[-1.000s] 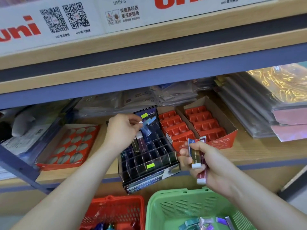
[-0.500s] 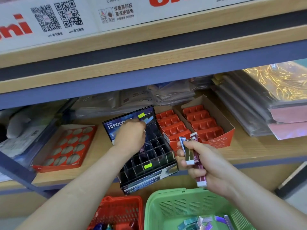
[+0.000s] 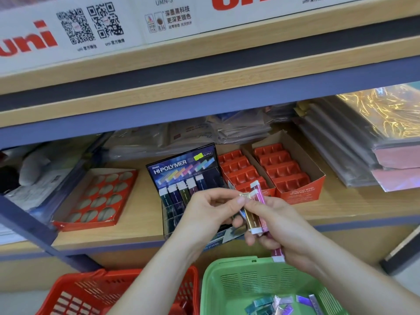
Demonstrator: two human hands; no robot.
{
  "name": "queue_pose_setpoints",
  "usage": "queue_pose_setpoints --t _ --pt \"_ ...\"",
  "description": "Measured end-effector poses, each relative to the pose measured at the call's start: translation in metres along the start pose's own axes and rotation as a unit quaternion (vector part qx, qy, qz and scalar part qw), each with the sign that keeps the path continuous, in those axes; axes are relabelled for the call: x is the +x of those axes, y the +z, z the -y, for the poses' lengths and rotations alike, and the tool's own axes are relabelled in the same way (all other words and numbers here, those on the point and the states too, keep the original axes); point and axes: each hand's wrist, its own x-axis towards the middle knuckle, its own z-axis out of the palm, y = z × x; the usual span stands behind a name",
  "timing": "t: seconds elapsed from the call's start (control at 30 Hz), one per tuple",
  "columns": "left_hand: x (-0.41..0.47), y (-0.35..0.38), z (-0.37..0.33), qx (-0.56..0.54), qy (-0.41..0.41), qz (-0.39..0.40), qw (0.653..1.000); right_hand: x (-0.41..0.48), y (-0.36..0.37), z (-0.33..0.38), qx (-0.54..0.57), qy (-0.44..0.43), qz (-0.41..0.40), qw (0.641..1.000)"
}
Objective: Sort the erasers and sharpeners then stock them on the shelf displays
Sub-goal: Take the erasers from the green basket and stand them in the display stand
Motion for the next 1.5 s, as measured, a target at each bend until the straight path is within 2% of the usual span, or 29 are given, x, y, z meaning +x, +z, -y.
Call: queue_pose_setpoints --t 0.07,0.23,0.33,0.4,0.47,0.67,0.77,0.87,0.97,1.03,1.27,1.43,1.5 --pt "-0.004 -0.002 0.003 -0.020 -0.007 -0.025 0.999 -0.002 0.005 -0.002 -0.018 -0.007 -0.015 1.000" --pt "-0.011 -0.009 0.007 0.009 -0.022 -0.106 0.994 0.000 0.006 -0.004 -0.003 -0.002 -0.085 0.996" --pt "-0.014 -0.012 0.007 -0.035 -0.001 -0.173 0.984 0.003 -0.001 -0.002 0.002 -0.013 -0.105 0.994" --pt "-0.016 -0.010 0.006 -0.068 0.010 -0.194 0.979 0.005 -0.003 -0.002 0.014 -0.028 -0.091 0.995" --pt "-0.019 -0.004 0.006 -0.047 0.008 -0.176 0.983 0.006 -0.003 -0.004 0.023 -0.040 -0.069 0.997" --pt "-0.023 0.006 0.002 0.110 0.002 -0.053 0.993 0.007 0.000 -0.010 -0.027 -0.039 -0.034 0.998" --pt "-0.019 0.000 -0.001 0.142 0.024 -0.063 0.988 0.009 -0.002 -0.010 -0.002 -0.013 -0.042 0.999" --pt "-0.001 -0.020 -0.006 0.147 0.054 -0.127 0.980 0.011 -0.009 -0.007 0.061 0.022 -0.064 0.996" --pt "0.028 -0.047 -0.012 0.211 0.083 -0.208 0.951 0.011 -0.014 -0.007 0.071 0.030 -0.078 0.994" --pt "0.046 -0.057 -0.014 0.279 0.090 -0.226 0.929 0.011 -0.016 -0.007 0.067 0.026 -0.089 0.993" --pt "0.068 -0.062 0.009 0.480 0.090 -0.172 0.855 0.011 -0.017 -0.005 0.071 0.020 -0.089 0.993" --pt "0.076 -0.062 0.028 0.555 0.164 -0.164 0.799 0.010 -0.018 -0.003 0.094 0.028 -0.084 0.992" --pt "0.078 -0.061 0.031 0.586 0.169 -0.156 0.777 0.010 -0.018 -0.003 0.100 0.024 -0.066 0.992"
